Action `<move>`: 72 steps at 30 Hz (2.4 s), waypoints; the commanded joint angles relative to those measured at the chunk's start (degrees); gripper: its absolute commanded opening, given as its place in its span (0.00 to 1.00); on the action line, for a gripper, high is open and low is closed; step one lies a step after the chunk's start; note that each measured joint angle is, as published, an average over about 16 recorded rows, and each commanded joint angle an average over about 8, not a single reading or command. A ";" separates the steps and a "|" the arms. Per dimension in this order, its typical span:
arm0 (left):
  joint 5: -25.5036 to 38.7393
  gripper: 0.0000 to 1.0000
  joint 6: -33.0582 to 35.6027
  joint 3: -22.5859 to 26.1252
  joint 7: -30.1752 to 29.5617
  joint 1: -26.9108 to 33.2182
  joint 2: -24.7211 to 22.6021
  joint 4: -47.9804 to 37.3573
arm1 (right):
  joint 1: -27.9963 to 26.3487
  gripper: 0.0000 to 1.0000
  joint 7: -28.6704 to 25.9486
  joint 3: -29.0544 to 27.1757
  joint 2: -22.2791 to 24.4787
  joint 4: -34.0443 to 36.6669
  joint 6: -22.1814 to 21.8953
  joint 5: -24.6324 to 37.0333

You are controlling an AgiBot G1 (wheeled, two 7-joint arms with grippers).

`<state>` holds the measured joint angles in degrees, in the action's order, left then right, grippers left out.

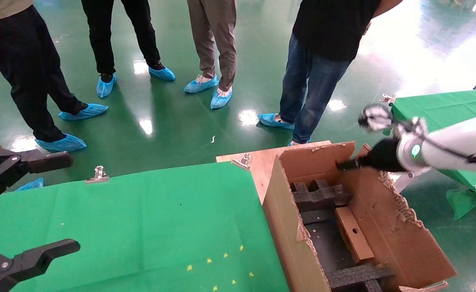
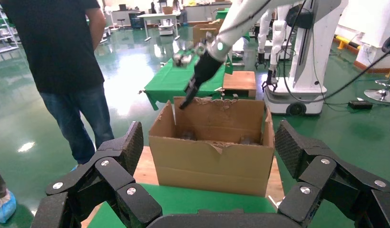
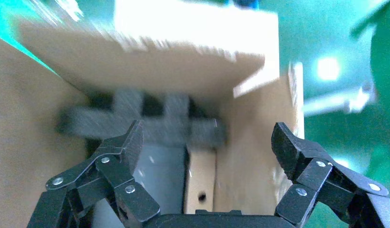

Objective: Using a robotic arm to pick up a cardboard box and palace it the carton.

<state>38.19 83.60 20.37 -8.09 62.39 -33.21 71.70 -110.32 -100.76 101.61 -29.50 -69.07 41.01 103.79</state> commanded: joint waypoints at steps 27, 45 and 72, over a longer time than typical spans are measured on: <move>-0.06 1.00 -0.02 0.01 0.01 -0.01 0.01 -0.02 | -6.15 1.00 18.90 -9.82 6.40 -9.50 4.03 -16.85; -0.06 1.00 -0.02 0.01 0.01 -0.01 0.02 -0.02 | 10.84 1.00 40.91 -33.27 2.71 -7.95 16.61 -30.80; -0.07 1.00 -0.03 0.02 0.01 -0.01 0.02 -0.02 | 36.78 1.00 74.50 -69.06 -2.92 -5.60 35.82 -52.10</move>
<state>38.12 83.57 20.39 -8.08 62.38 -33.20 71.68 -73.52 -26.23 32.51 -32.42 -74.67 76.84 51.67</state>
